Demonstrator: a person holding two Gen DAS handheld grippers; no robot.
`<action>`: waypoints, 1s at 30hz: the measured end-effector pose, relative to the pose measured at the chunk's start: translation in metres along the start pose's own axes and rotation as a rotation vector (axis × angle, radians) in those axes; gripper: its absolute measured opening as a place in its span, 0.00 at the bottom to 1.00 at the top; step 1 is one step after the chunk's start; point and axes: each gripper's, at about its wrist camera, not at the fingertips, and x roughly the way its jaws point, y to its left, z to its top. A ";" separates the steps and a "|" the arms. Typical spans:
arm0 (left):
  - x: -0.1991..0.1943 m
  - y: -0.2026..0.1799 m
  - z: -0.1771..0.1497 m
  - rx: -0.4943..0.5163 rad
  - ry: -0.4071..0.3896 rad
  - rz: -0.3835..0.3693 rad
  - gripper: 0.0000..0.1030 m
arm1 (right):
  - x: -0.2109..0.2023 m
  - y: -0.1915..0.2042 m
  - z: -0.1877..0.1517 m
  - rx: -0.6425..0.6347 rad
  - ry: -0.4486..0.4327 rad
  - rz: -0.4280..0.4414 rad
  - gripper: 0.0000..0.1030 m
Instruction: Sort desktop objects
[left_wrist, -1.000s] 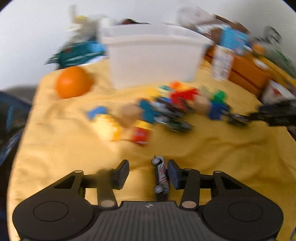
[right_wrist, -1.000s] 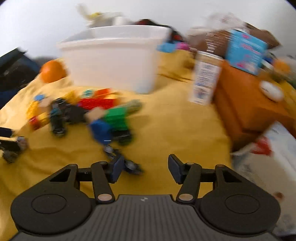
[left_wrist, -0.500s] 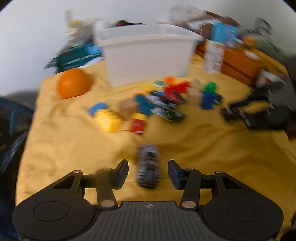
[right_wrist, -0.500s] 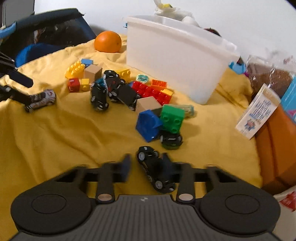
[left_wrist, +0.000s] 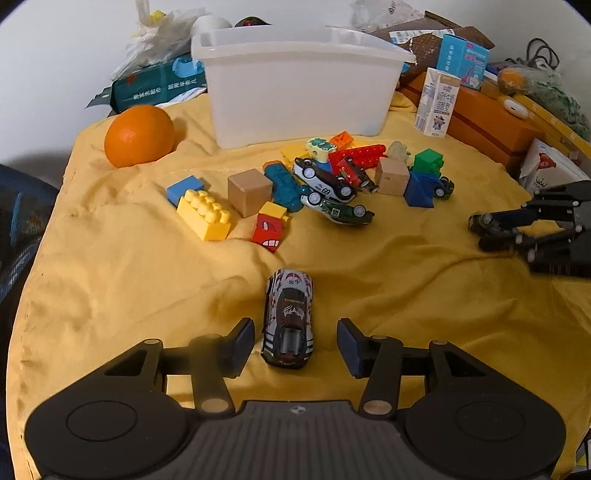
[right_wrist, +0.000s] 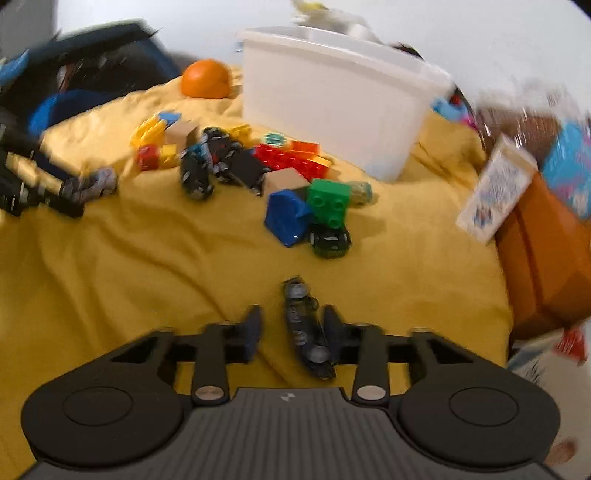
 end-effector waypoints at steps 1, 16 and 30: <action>0.000 0.000 0.000 0.001 0.004 -0.001 0.52 | 0.000 -0.014 0.003 0.137 -0.001 0.048 0.26; 0.006 -0.007 0.006 0.009 -0.011 0.001 0.53 | -0.014 -0.025 -0.002 0.239 -0.026 -0.051 0.60; -0.016 0.005 0.035 -0.058 -0.114 0.019 0.31 | -0.039 -0.028 0.039 0.291 -0.129 0.023 0.32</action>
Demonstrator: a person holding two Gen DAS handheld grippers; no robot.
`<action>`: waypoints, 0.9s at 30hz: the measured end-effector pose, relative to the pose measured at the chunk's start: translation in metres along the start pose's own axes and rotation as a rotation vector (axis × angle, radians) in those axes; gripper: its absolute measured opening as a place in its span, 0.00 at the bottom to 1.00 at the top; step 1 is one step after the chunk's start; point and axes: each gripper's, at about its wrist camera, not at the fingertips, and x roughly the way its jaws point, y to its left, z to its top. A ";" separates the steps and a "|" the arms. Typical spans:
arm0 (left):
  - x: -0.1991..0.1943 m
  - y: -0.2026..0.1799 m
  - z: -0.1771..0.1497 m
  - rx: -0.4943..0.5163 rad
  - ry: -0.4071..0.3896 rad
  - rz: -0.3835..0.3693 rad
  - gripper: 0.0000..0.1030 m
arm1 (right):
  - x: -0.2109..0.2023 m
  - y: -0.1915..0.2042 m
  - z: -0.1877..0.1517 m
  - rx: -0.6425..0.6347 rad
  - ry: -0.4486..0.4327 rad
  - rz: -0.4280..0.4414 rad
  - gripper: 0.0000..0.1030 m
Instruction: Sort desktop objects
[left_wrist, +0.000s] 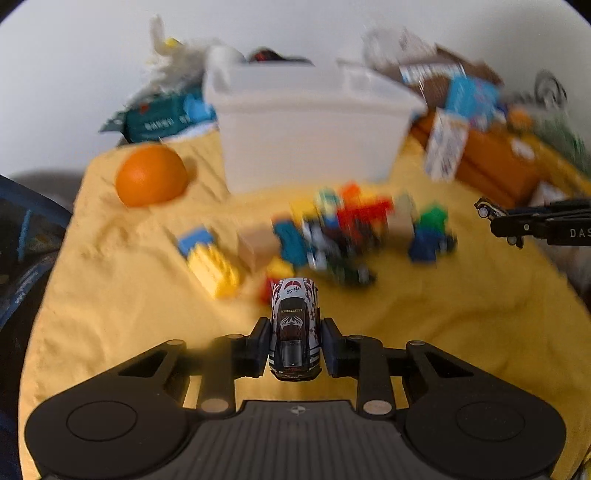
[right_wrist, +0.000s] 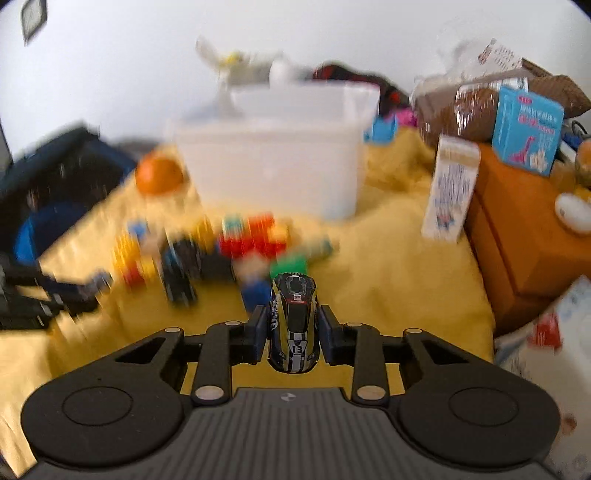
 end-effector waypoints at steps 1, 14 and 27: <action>-0.004 0.002 0.011 -0.017 -0.026 0.001 0.31 | -0.002 0.000 0.012 0.014 -0.024 0.011 0.32; 0.021 0.010 0.189 -0.080 -0.179 -0.005 0.32 | 0.053 -0.031 0.169 0.087 -0.111 0.050 0.32; 0.054 0.008 0.208 -0.076 -0.140 0.099 0.55 | 0.095 -0.038 0.198 0.077 -0.100 -0.037 0.62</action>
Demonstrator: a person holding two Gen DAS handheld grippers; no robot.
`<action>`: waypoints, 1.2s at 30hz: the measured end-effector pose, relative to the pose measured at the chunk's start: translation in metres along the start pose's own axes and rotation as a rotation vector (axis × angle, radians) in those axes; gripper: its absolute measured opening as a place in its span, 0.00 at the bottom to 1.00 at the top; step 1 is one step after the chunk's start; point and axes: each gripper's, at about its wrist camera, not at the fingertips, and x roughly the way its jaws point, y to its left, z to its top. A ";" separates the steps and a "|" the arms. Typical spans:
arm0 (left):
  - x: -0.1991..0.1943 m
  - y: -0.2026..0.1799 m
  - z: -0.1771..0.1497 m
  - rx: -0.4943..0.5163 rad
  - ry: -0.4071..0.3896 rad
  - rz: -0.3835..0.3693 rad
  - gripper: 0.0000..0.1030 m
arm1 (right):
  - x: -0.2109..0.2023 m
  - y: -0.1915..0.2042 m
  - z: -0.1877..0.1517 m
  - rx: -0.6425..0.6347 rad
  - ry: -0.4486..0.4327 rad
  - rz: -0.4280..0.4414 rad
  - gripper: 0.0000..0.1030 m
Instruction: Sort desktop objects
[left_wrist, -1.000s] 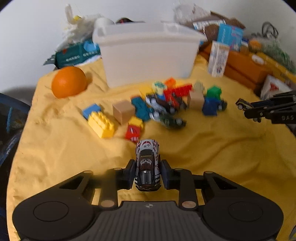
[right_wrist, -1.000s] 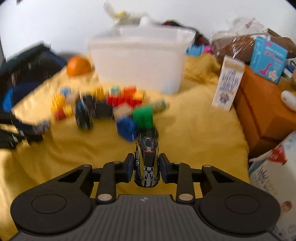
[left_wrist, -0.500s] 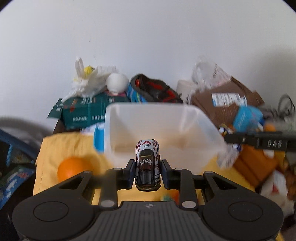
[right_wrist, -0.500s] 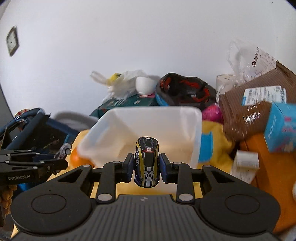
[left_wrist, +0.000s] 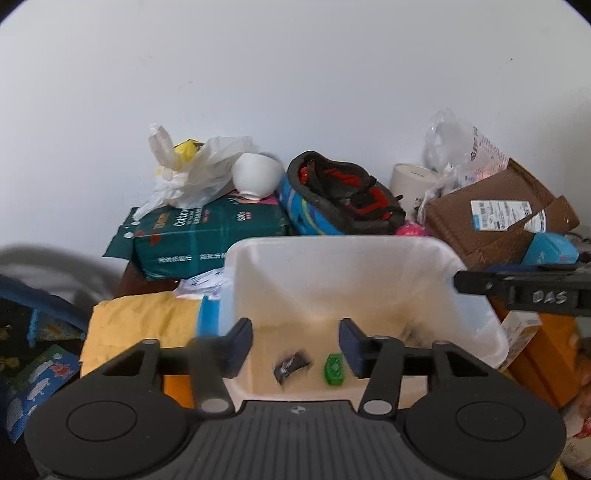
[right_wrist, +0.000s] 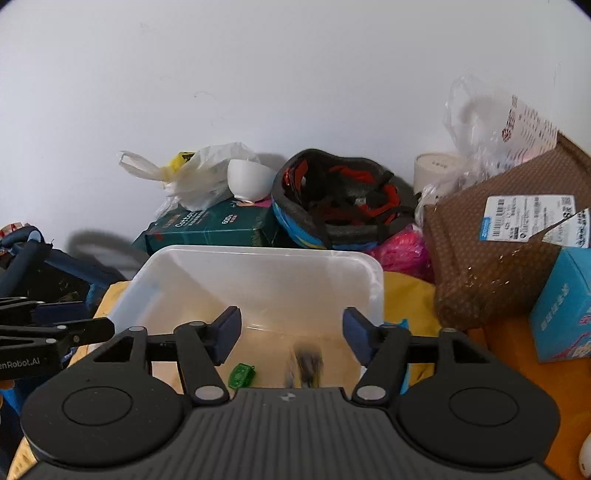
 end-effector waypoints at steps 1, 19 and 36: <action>-0.003 -0.001 -0.006 0.014 0.010 -0.006 0.55 | -0.008 0.001 -0.006 -0.005 -0.012 0.010 0.61; 0.014 -0.031 -0.176 -0.099 0.336 -0.092 0.54 | -0.024 0.033 -0.201 -0.331 0.217 -0.005 0.48; -0.028 -0.032 -0.193 -0.032 0.267 -0.181 0.44 | -0.089 0.038 -0.223 -0.207 0.211 0.097 0.32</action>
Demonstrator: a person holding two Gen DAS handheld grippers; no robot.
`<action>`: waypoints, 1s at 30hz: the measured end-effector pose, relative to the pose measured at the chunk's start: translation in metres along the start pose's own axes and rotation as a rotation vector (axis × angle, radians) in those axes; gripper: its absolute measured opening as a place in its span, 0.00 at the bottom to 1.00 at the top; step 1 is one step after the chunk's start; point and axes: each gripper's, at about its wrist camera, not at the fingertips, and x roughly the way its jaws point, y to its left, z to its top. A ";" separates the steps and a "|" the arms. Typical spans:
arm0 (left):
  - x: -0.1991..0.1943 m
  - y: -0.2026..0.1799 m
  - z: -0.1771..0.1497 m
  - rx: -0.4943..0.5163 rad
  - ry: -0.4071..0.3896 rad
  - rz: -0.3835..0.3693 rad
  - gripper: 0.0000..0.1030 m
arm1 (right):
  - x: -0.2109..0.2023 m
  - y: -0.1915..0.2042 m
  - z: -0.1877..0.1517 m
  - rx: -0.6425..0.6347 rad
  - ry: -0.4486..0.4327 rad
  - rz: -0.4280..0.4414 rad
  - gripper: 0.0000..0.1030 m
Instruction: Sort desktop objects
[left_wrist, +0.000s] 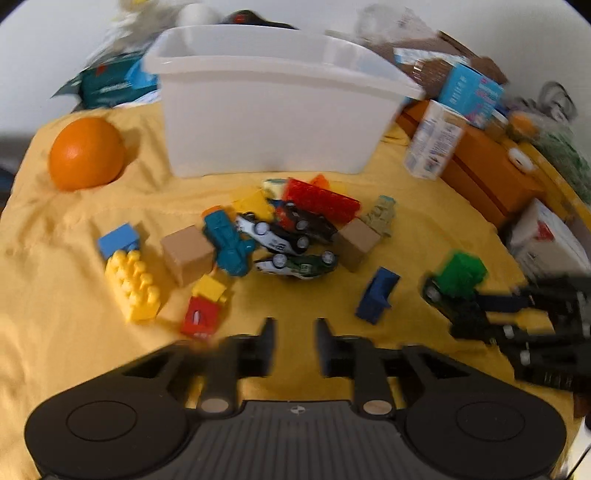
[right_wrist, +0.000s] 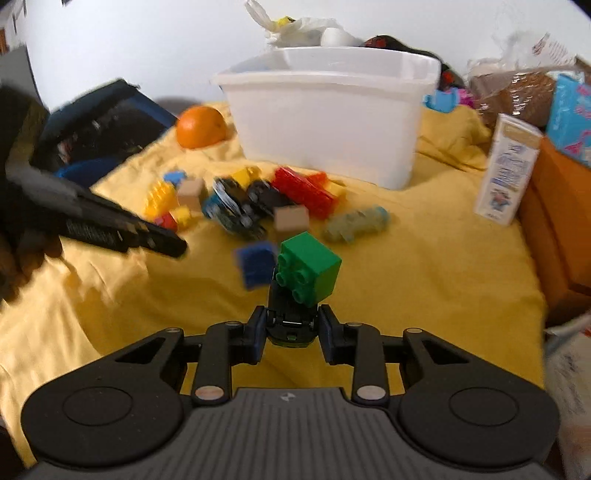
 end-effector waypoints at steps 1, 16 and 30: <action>0.003 0.001 0.003 -0.040 -0.008 0.014 0.58 | 0.001 0.000 -0.003 -0.004 0.006 -0.041 0.32; 0.041 -0.004 0.046 -0.122 -0.027 -0.023 0.42 | 0.012 -0.003 -0.007 0.015 0.041 -0.108 0.32; -0.045 -0.002 -0.017 0.206 0.031 -0.037 0.37 | 0.006 -0.001 -0.018 0.077 0.063 -0.102 0.36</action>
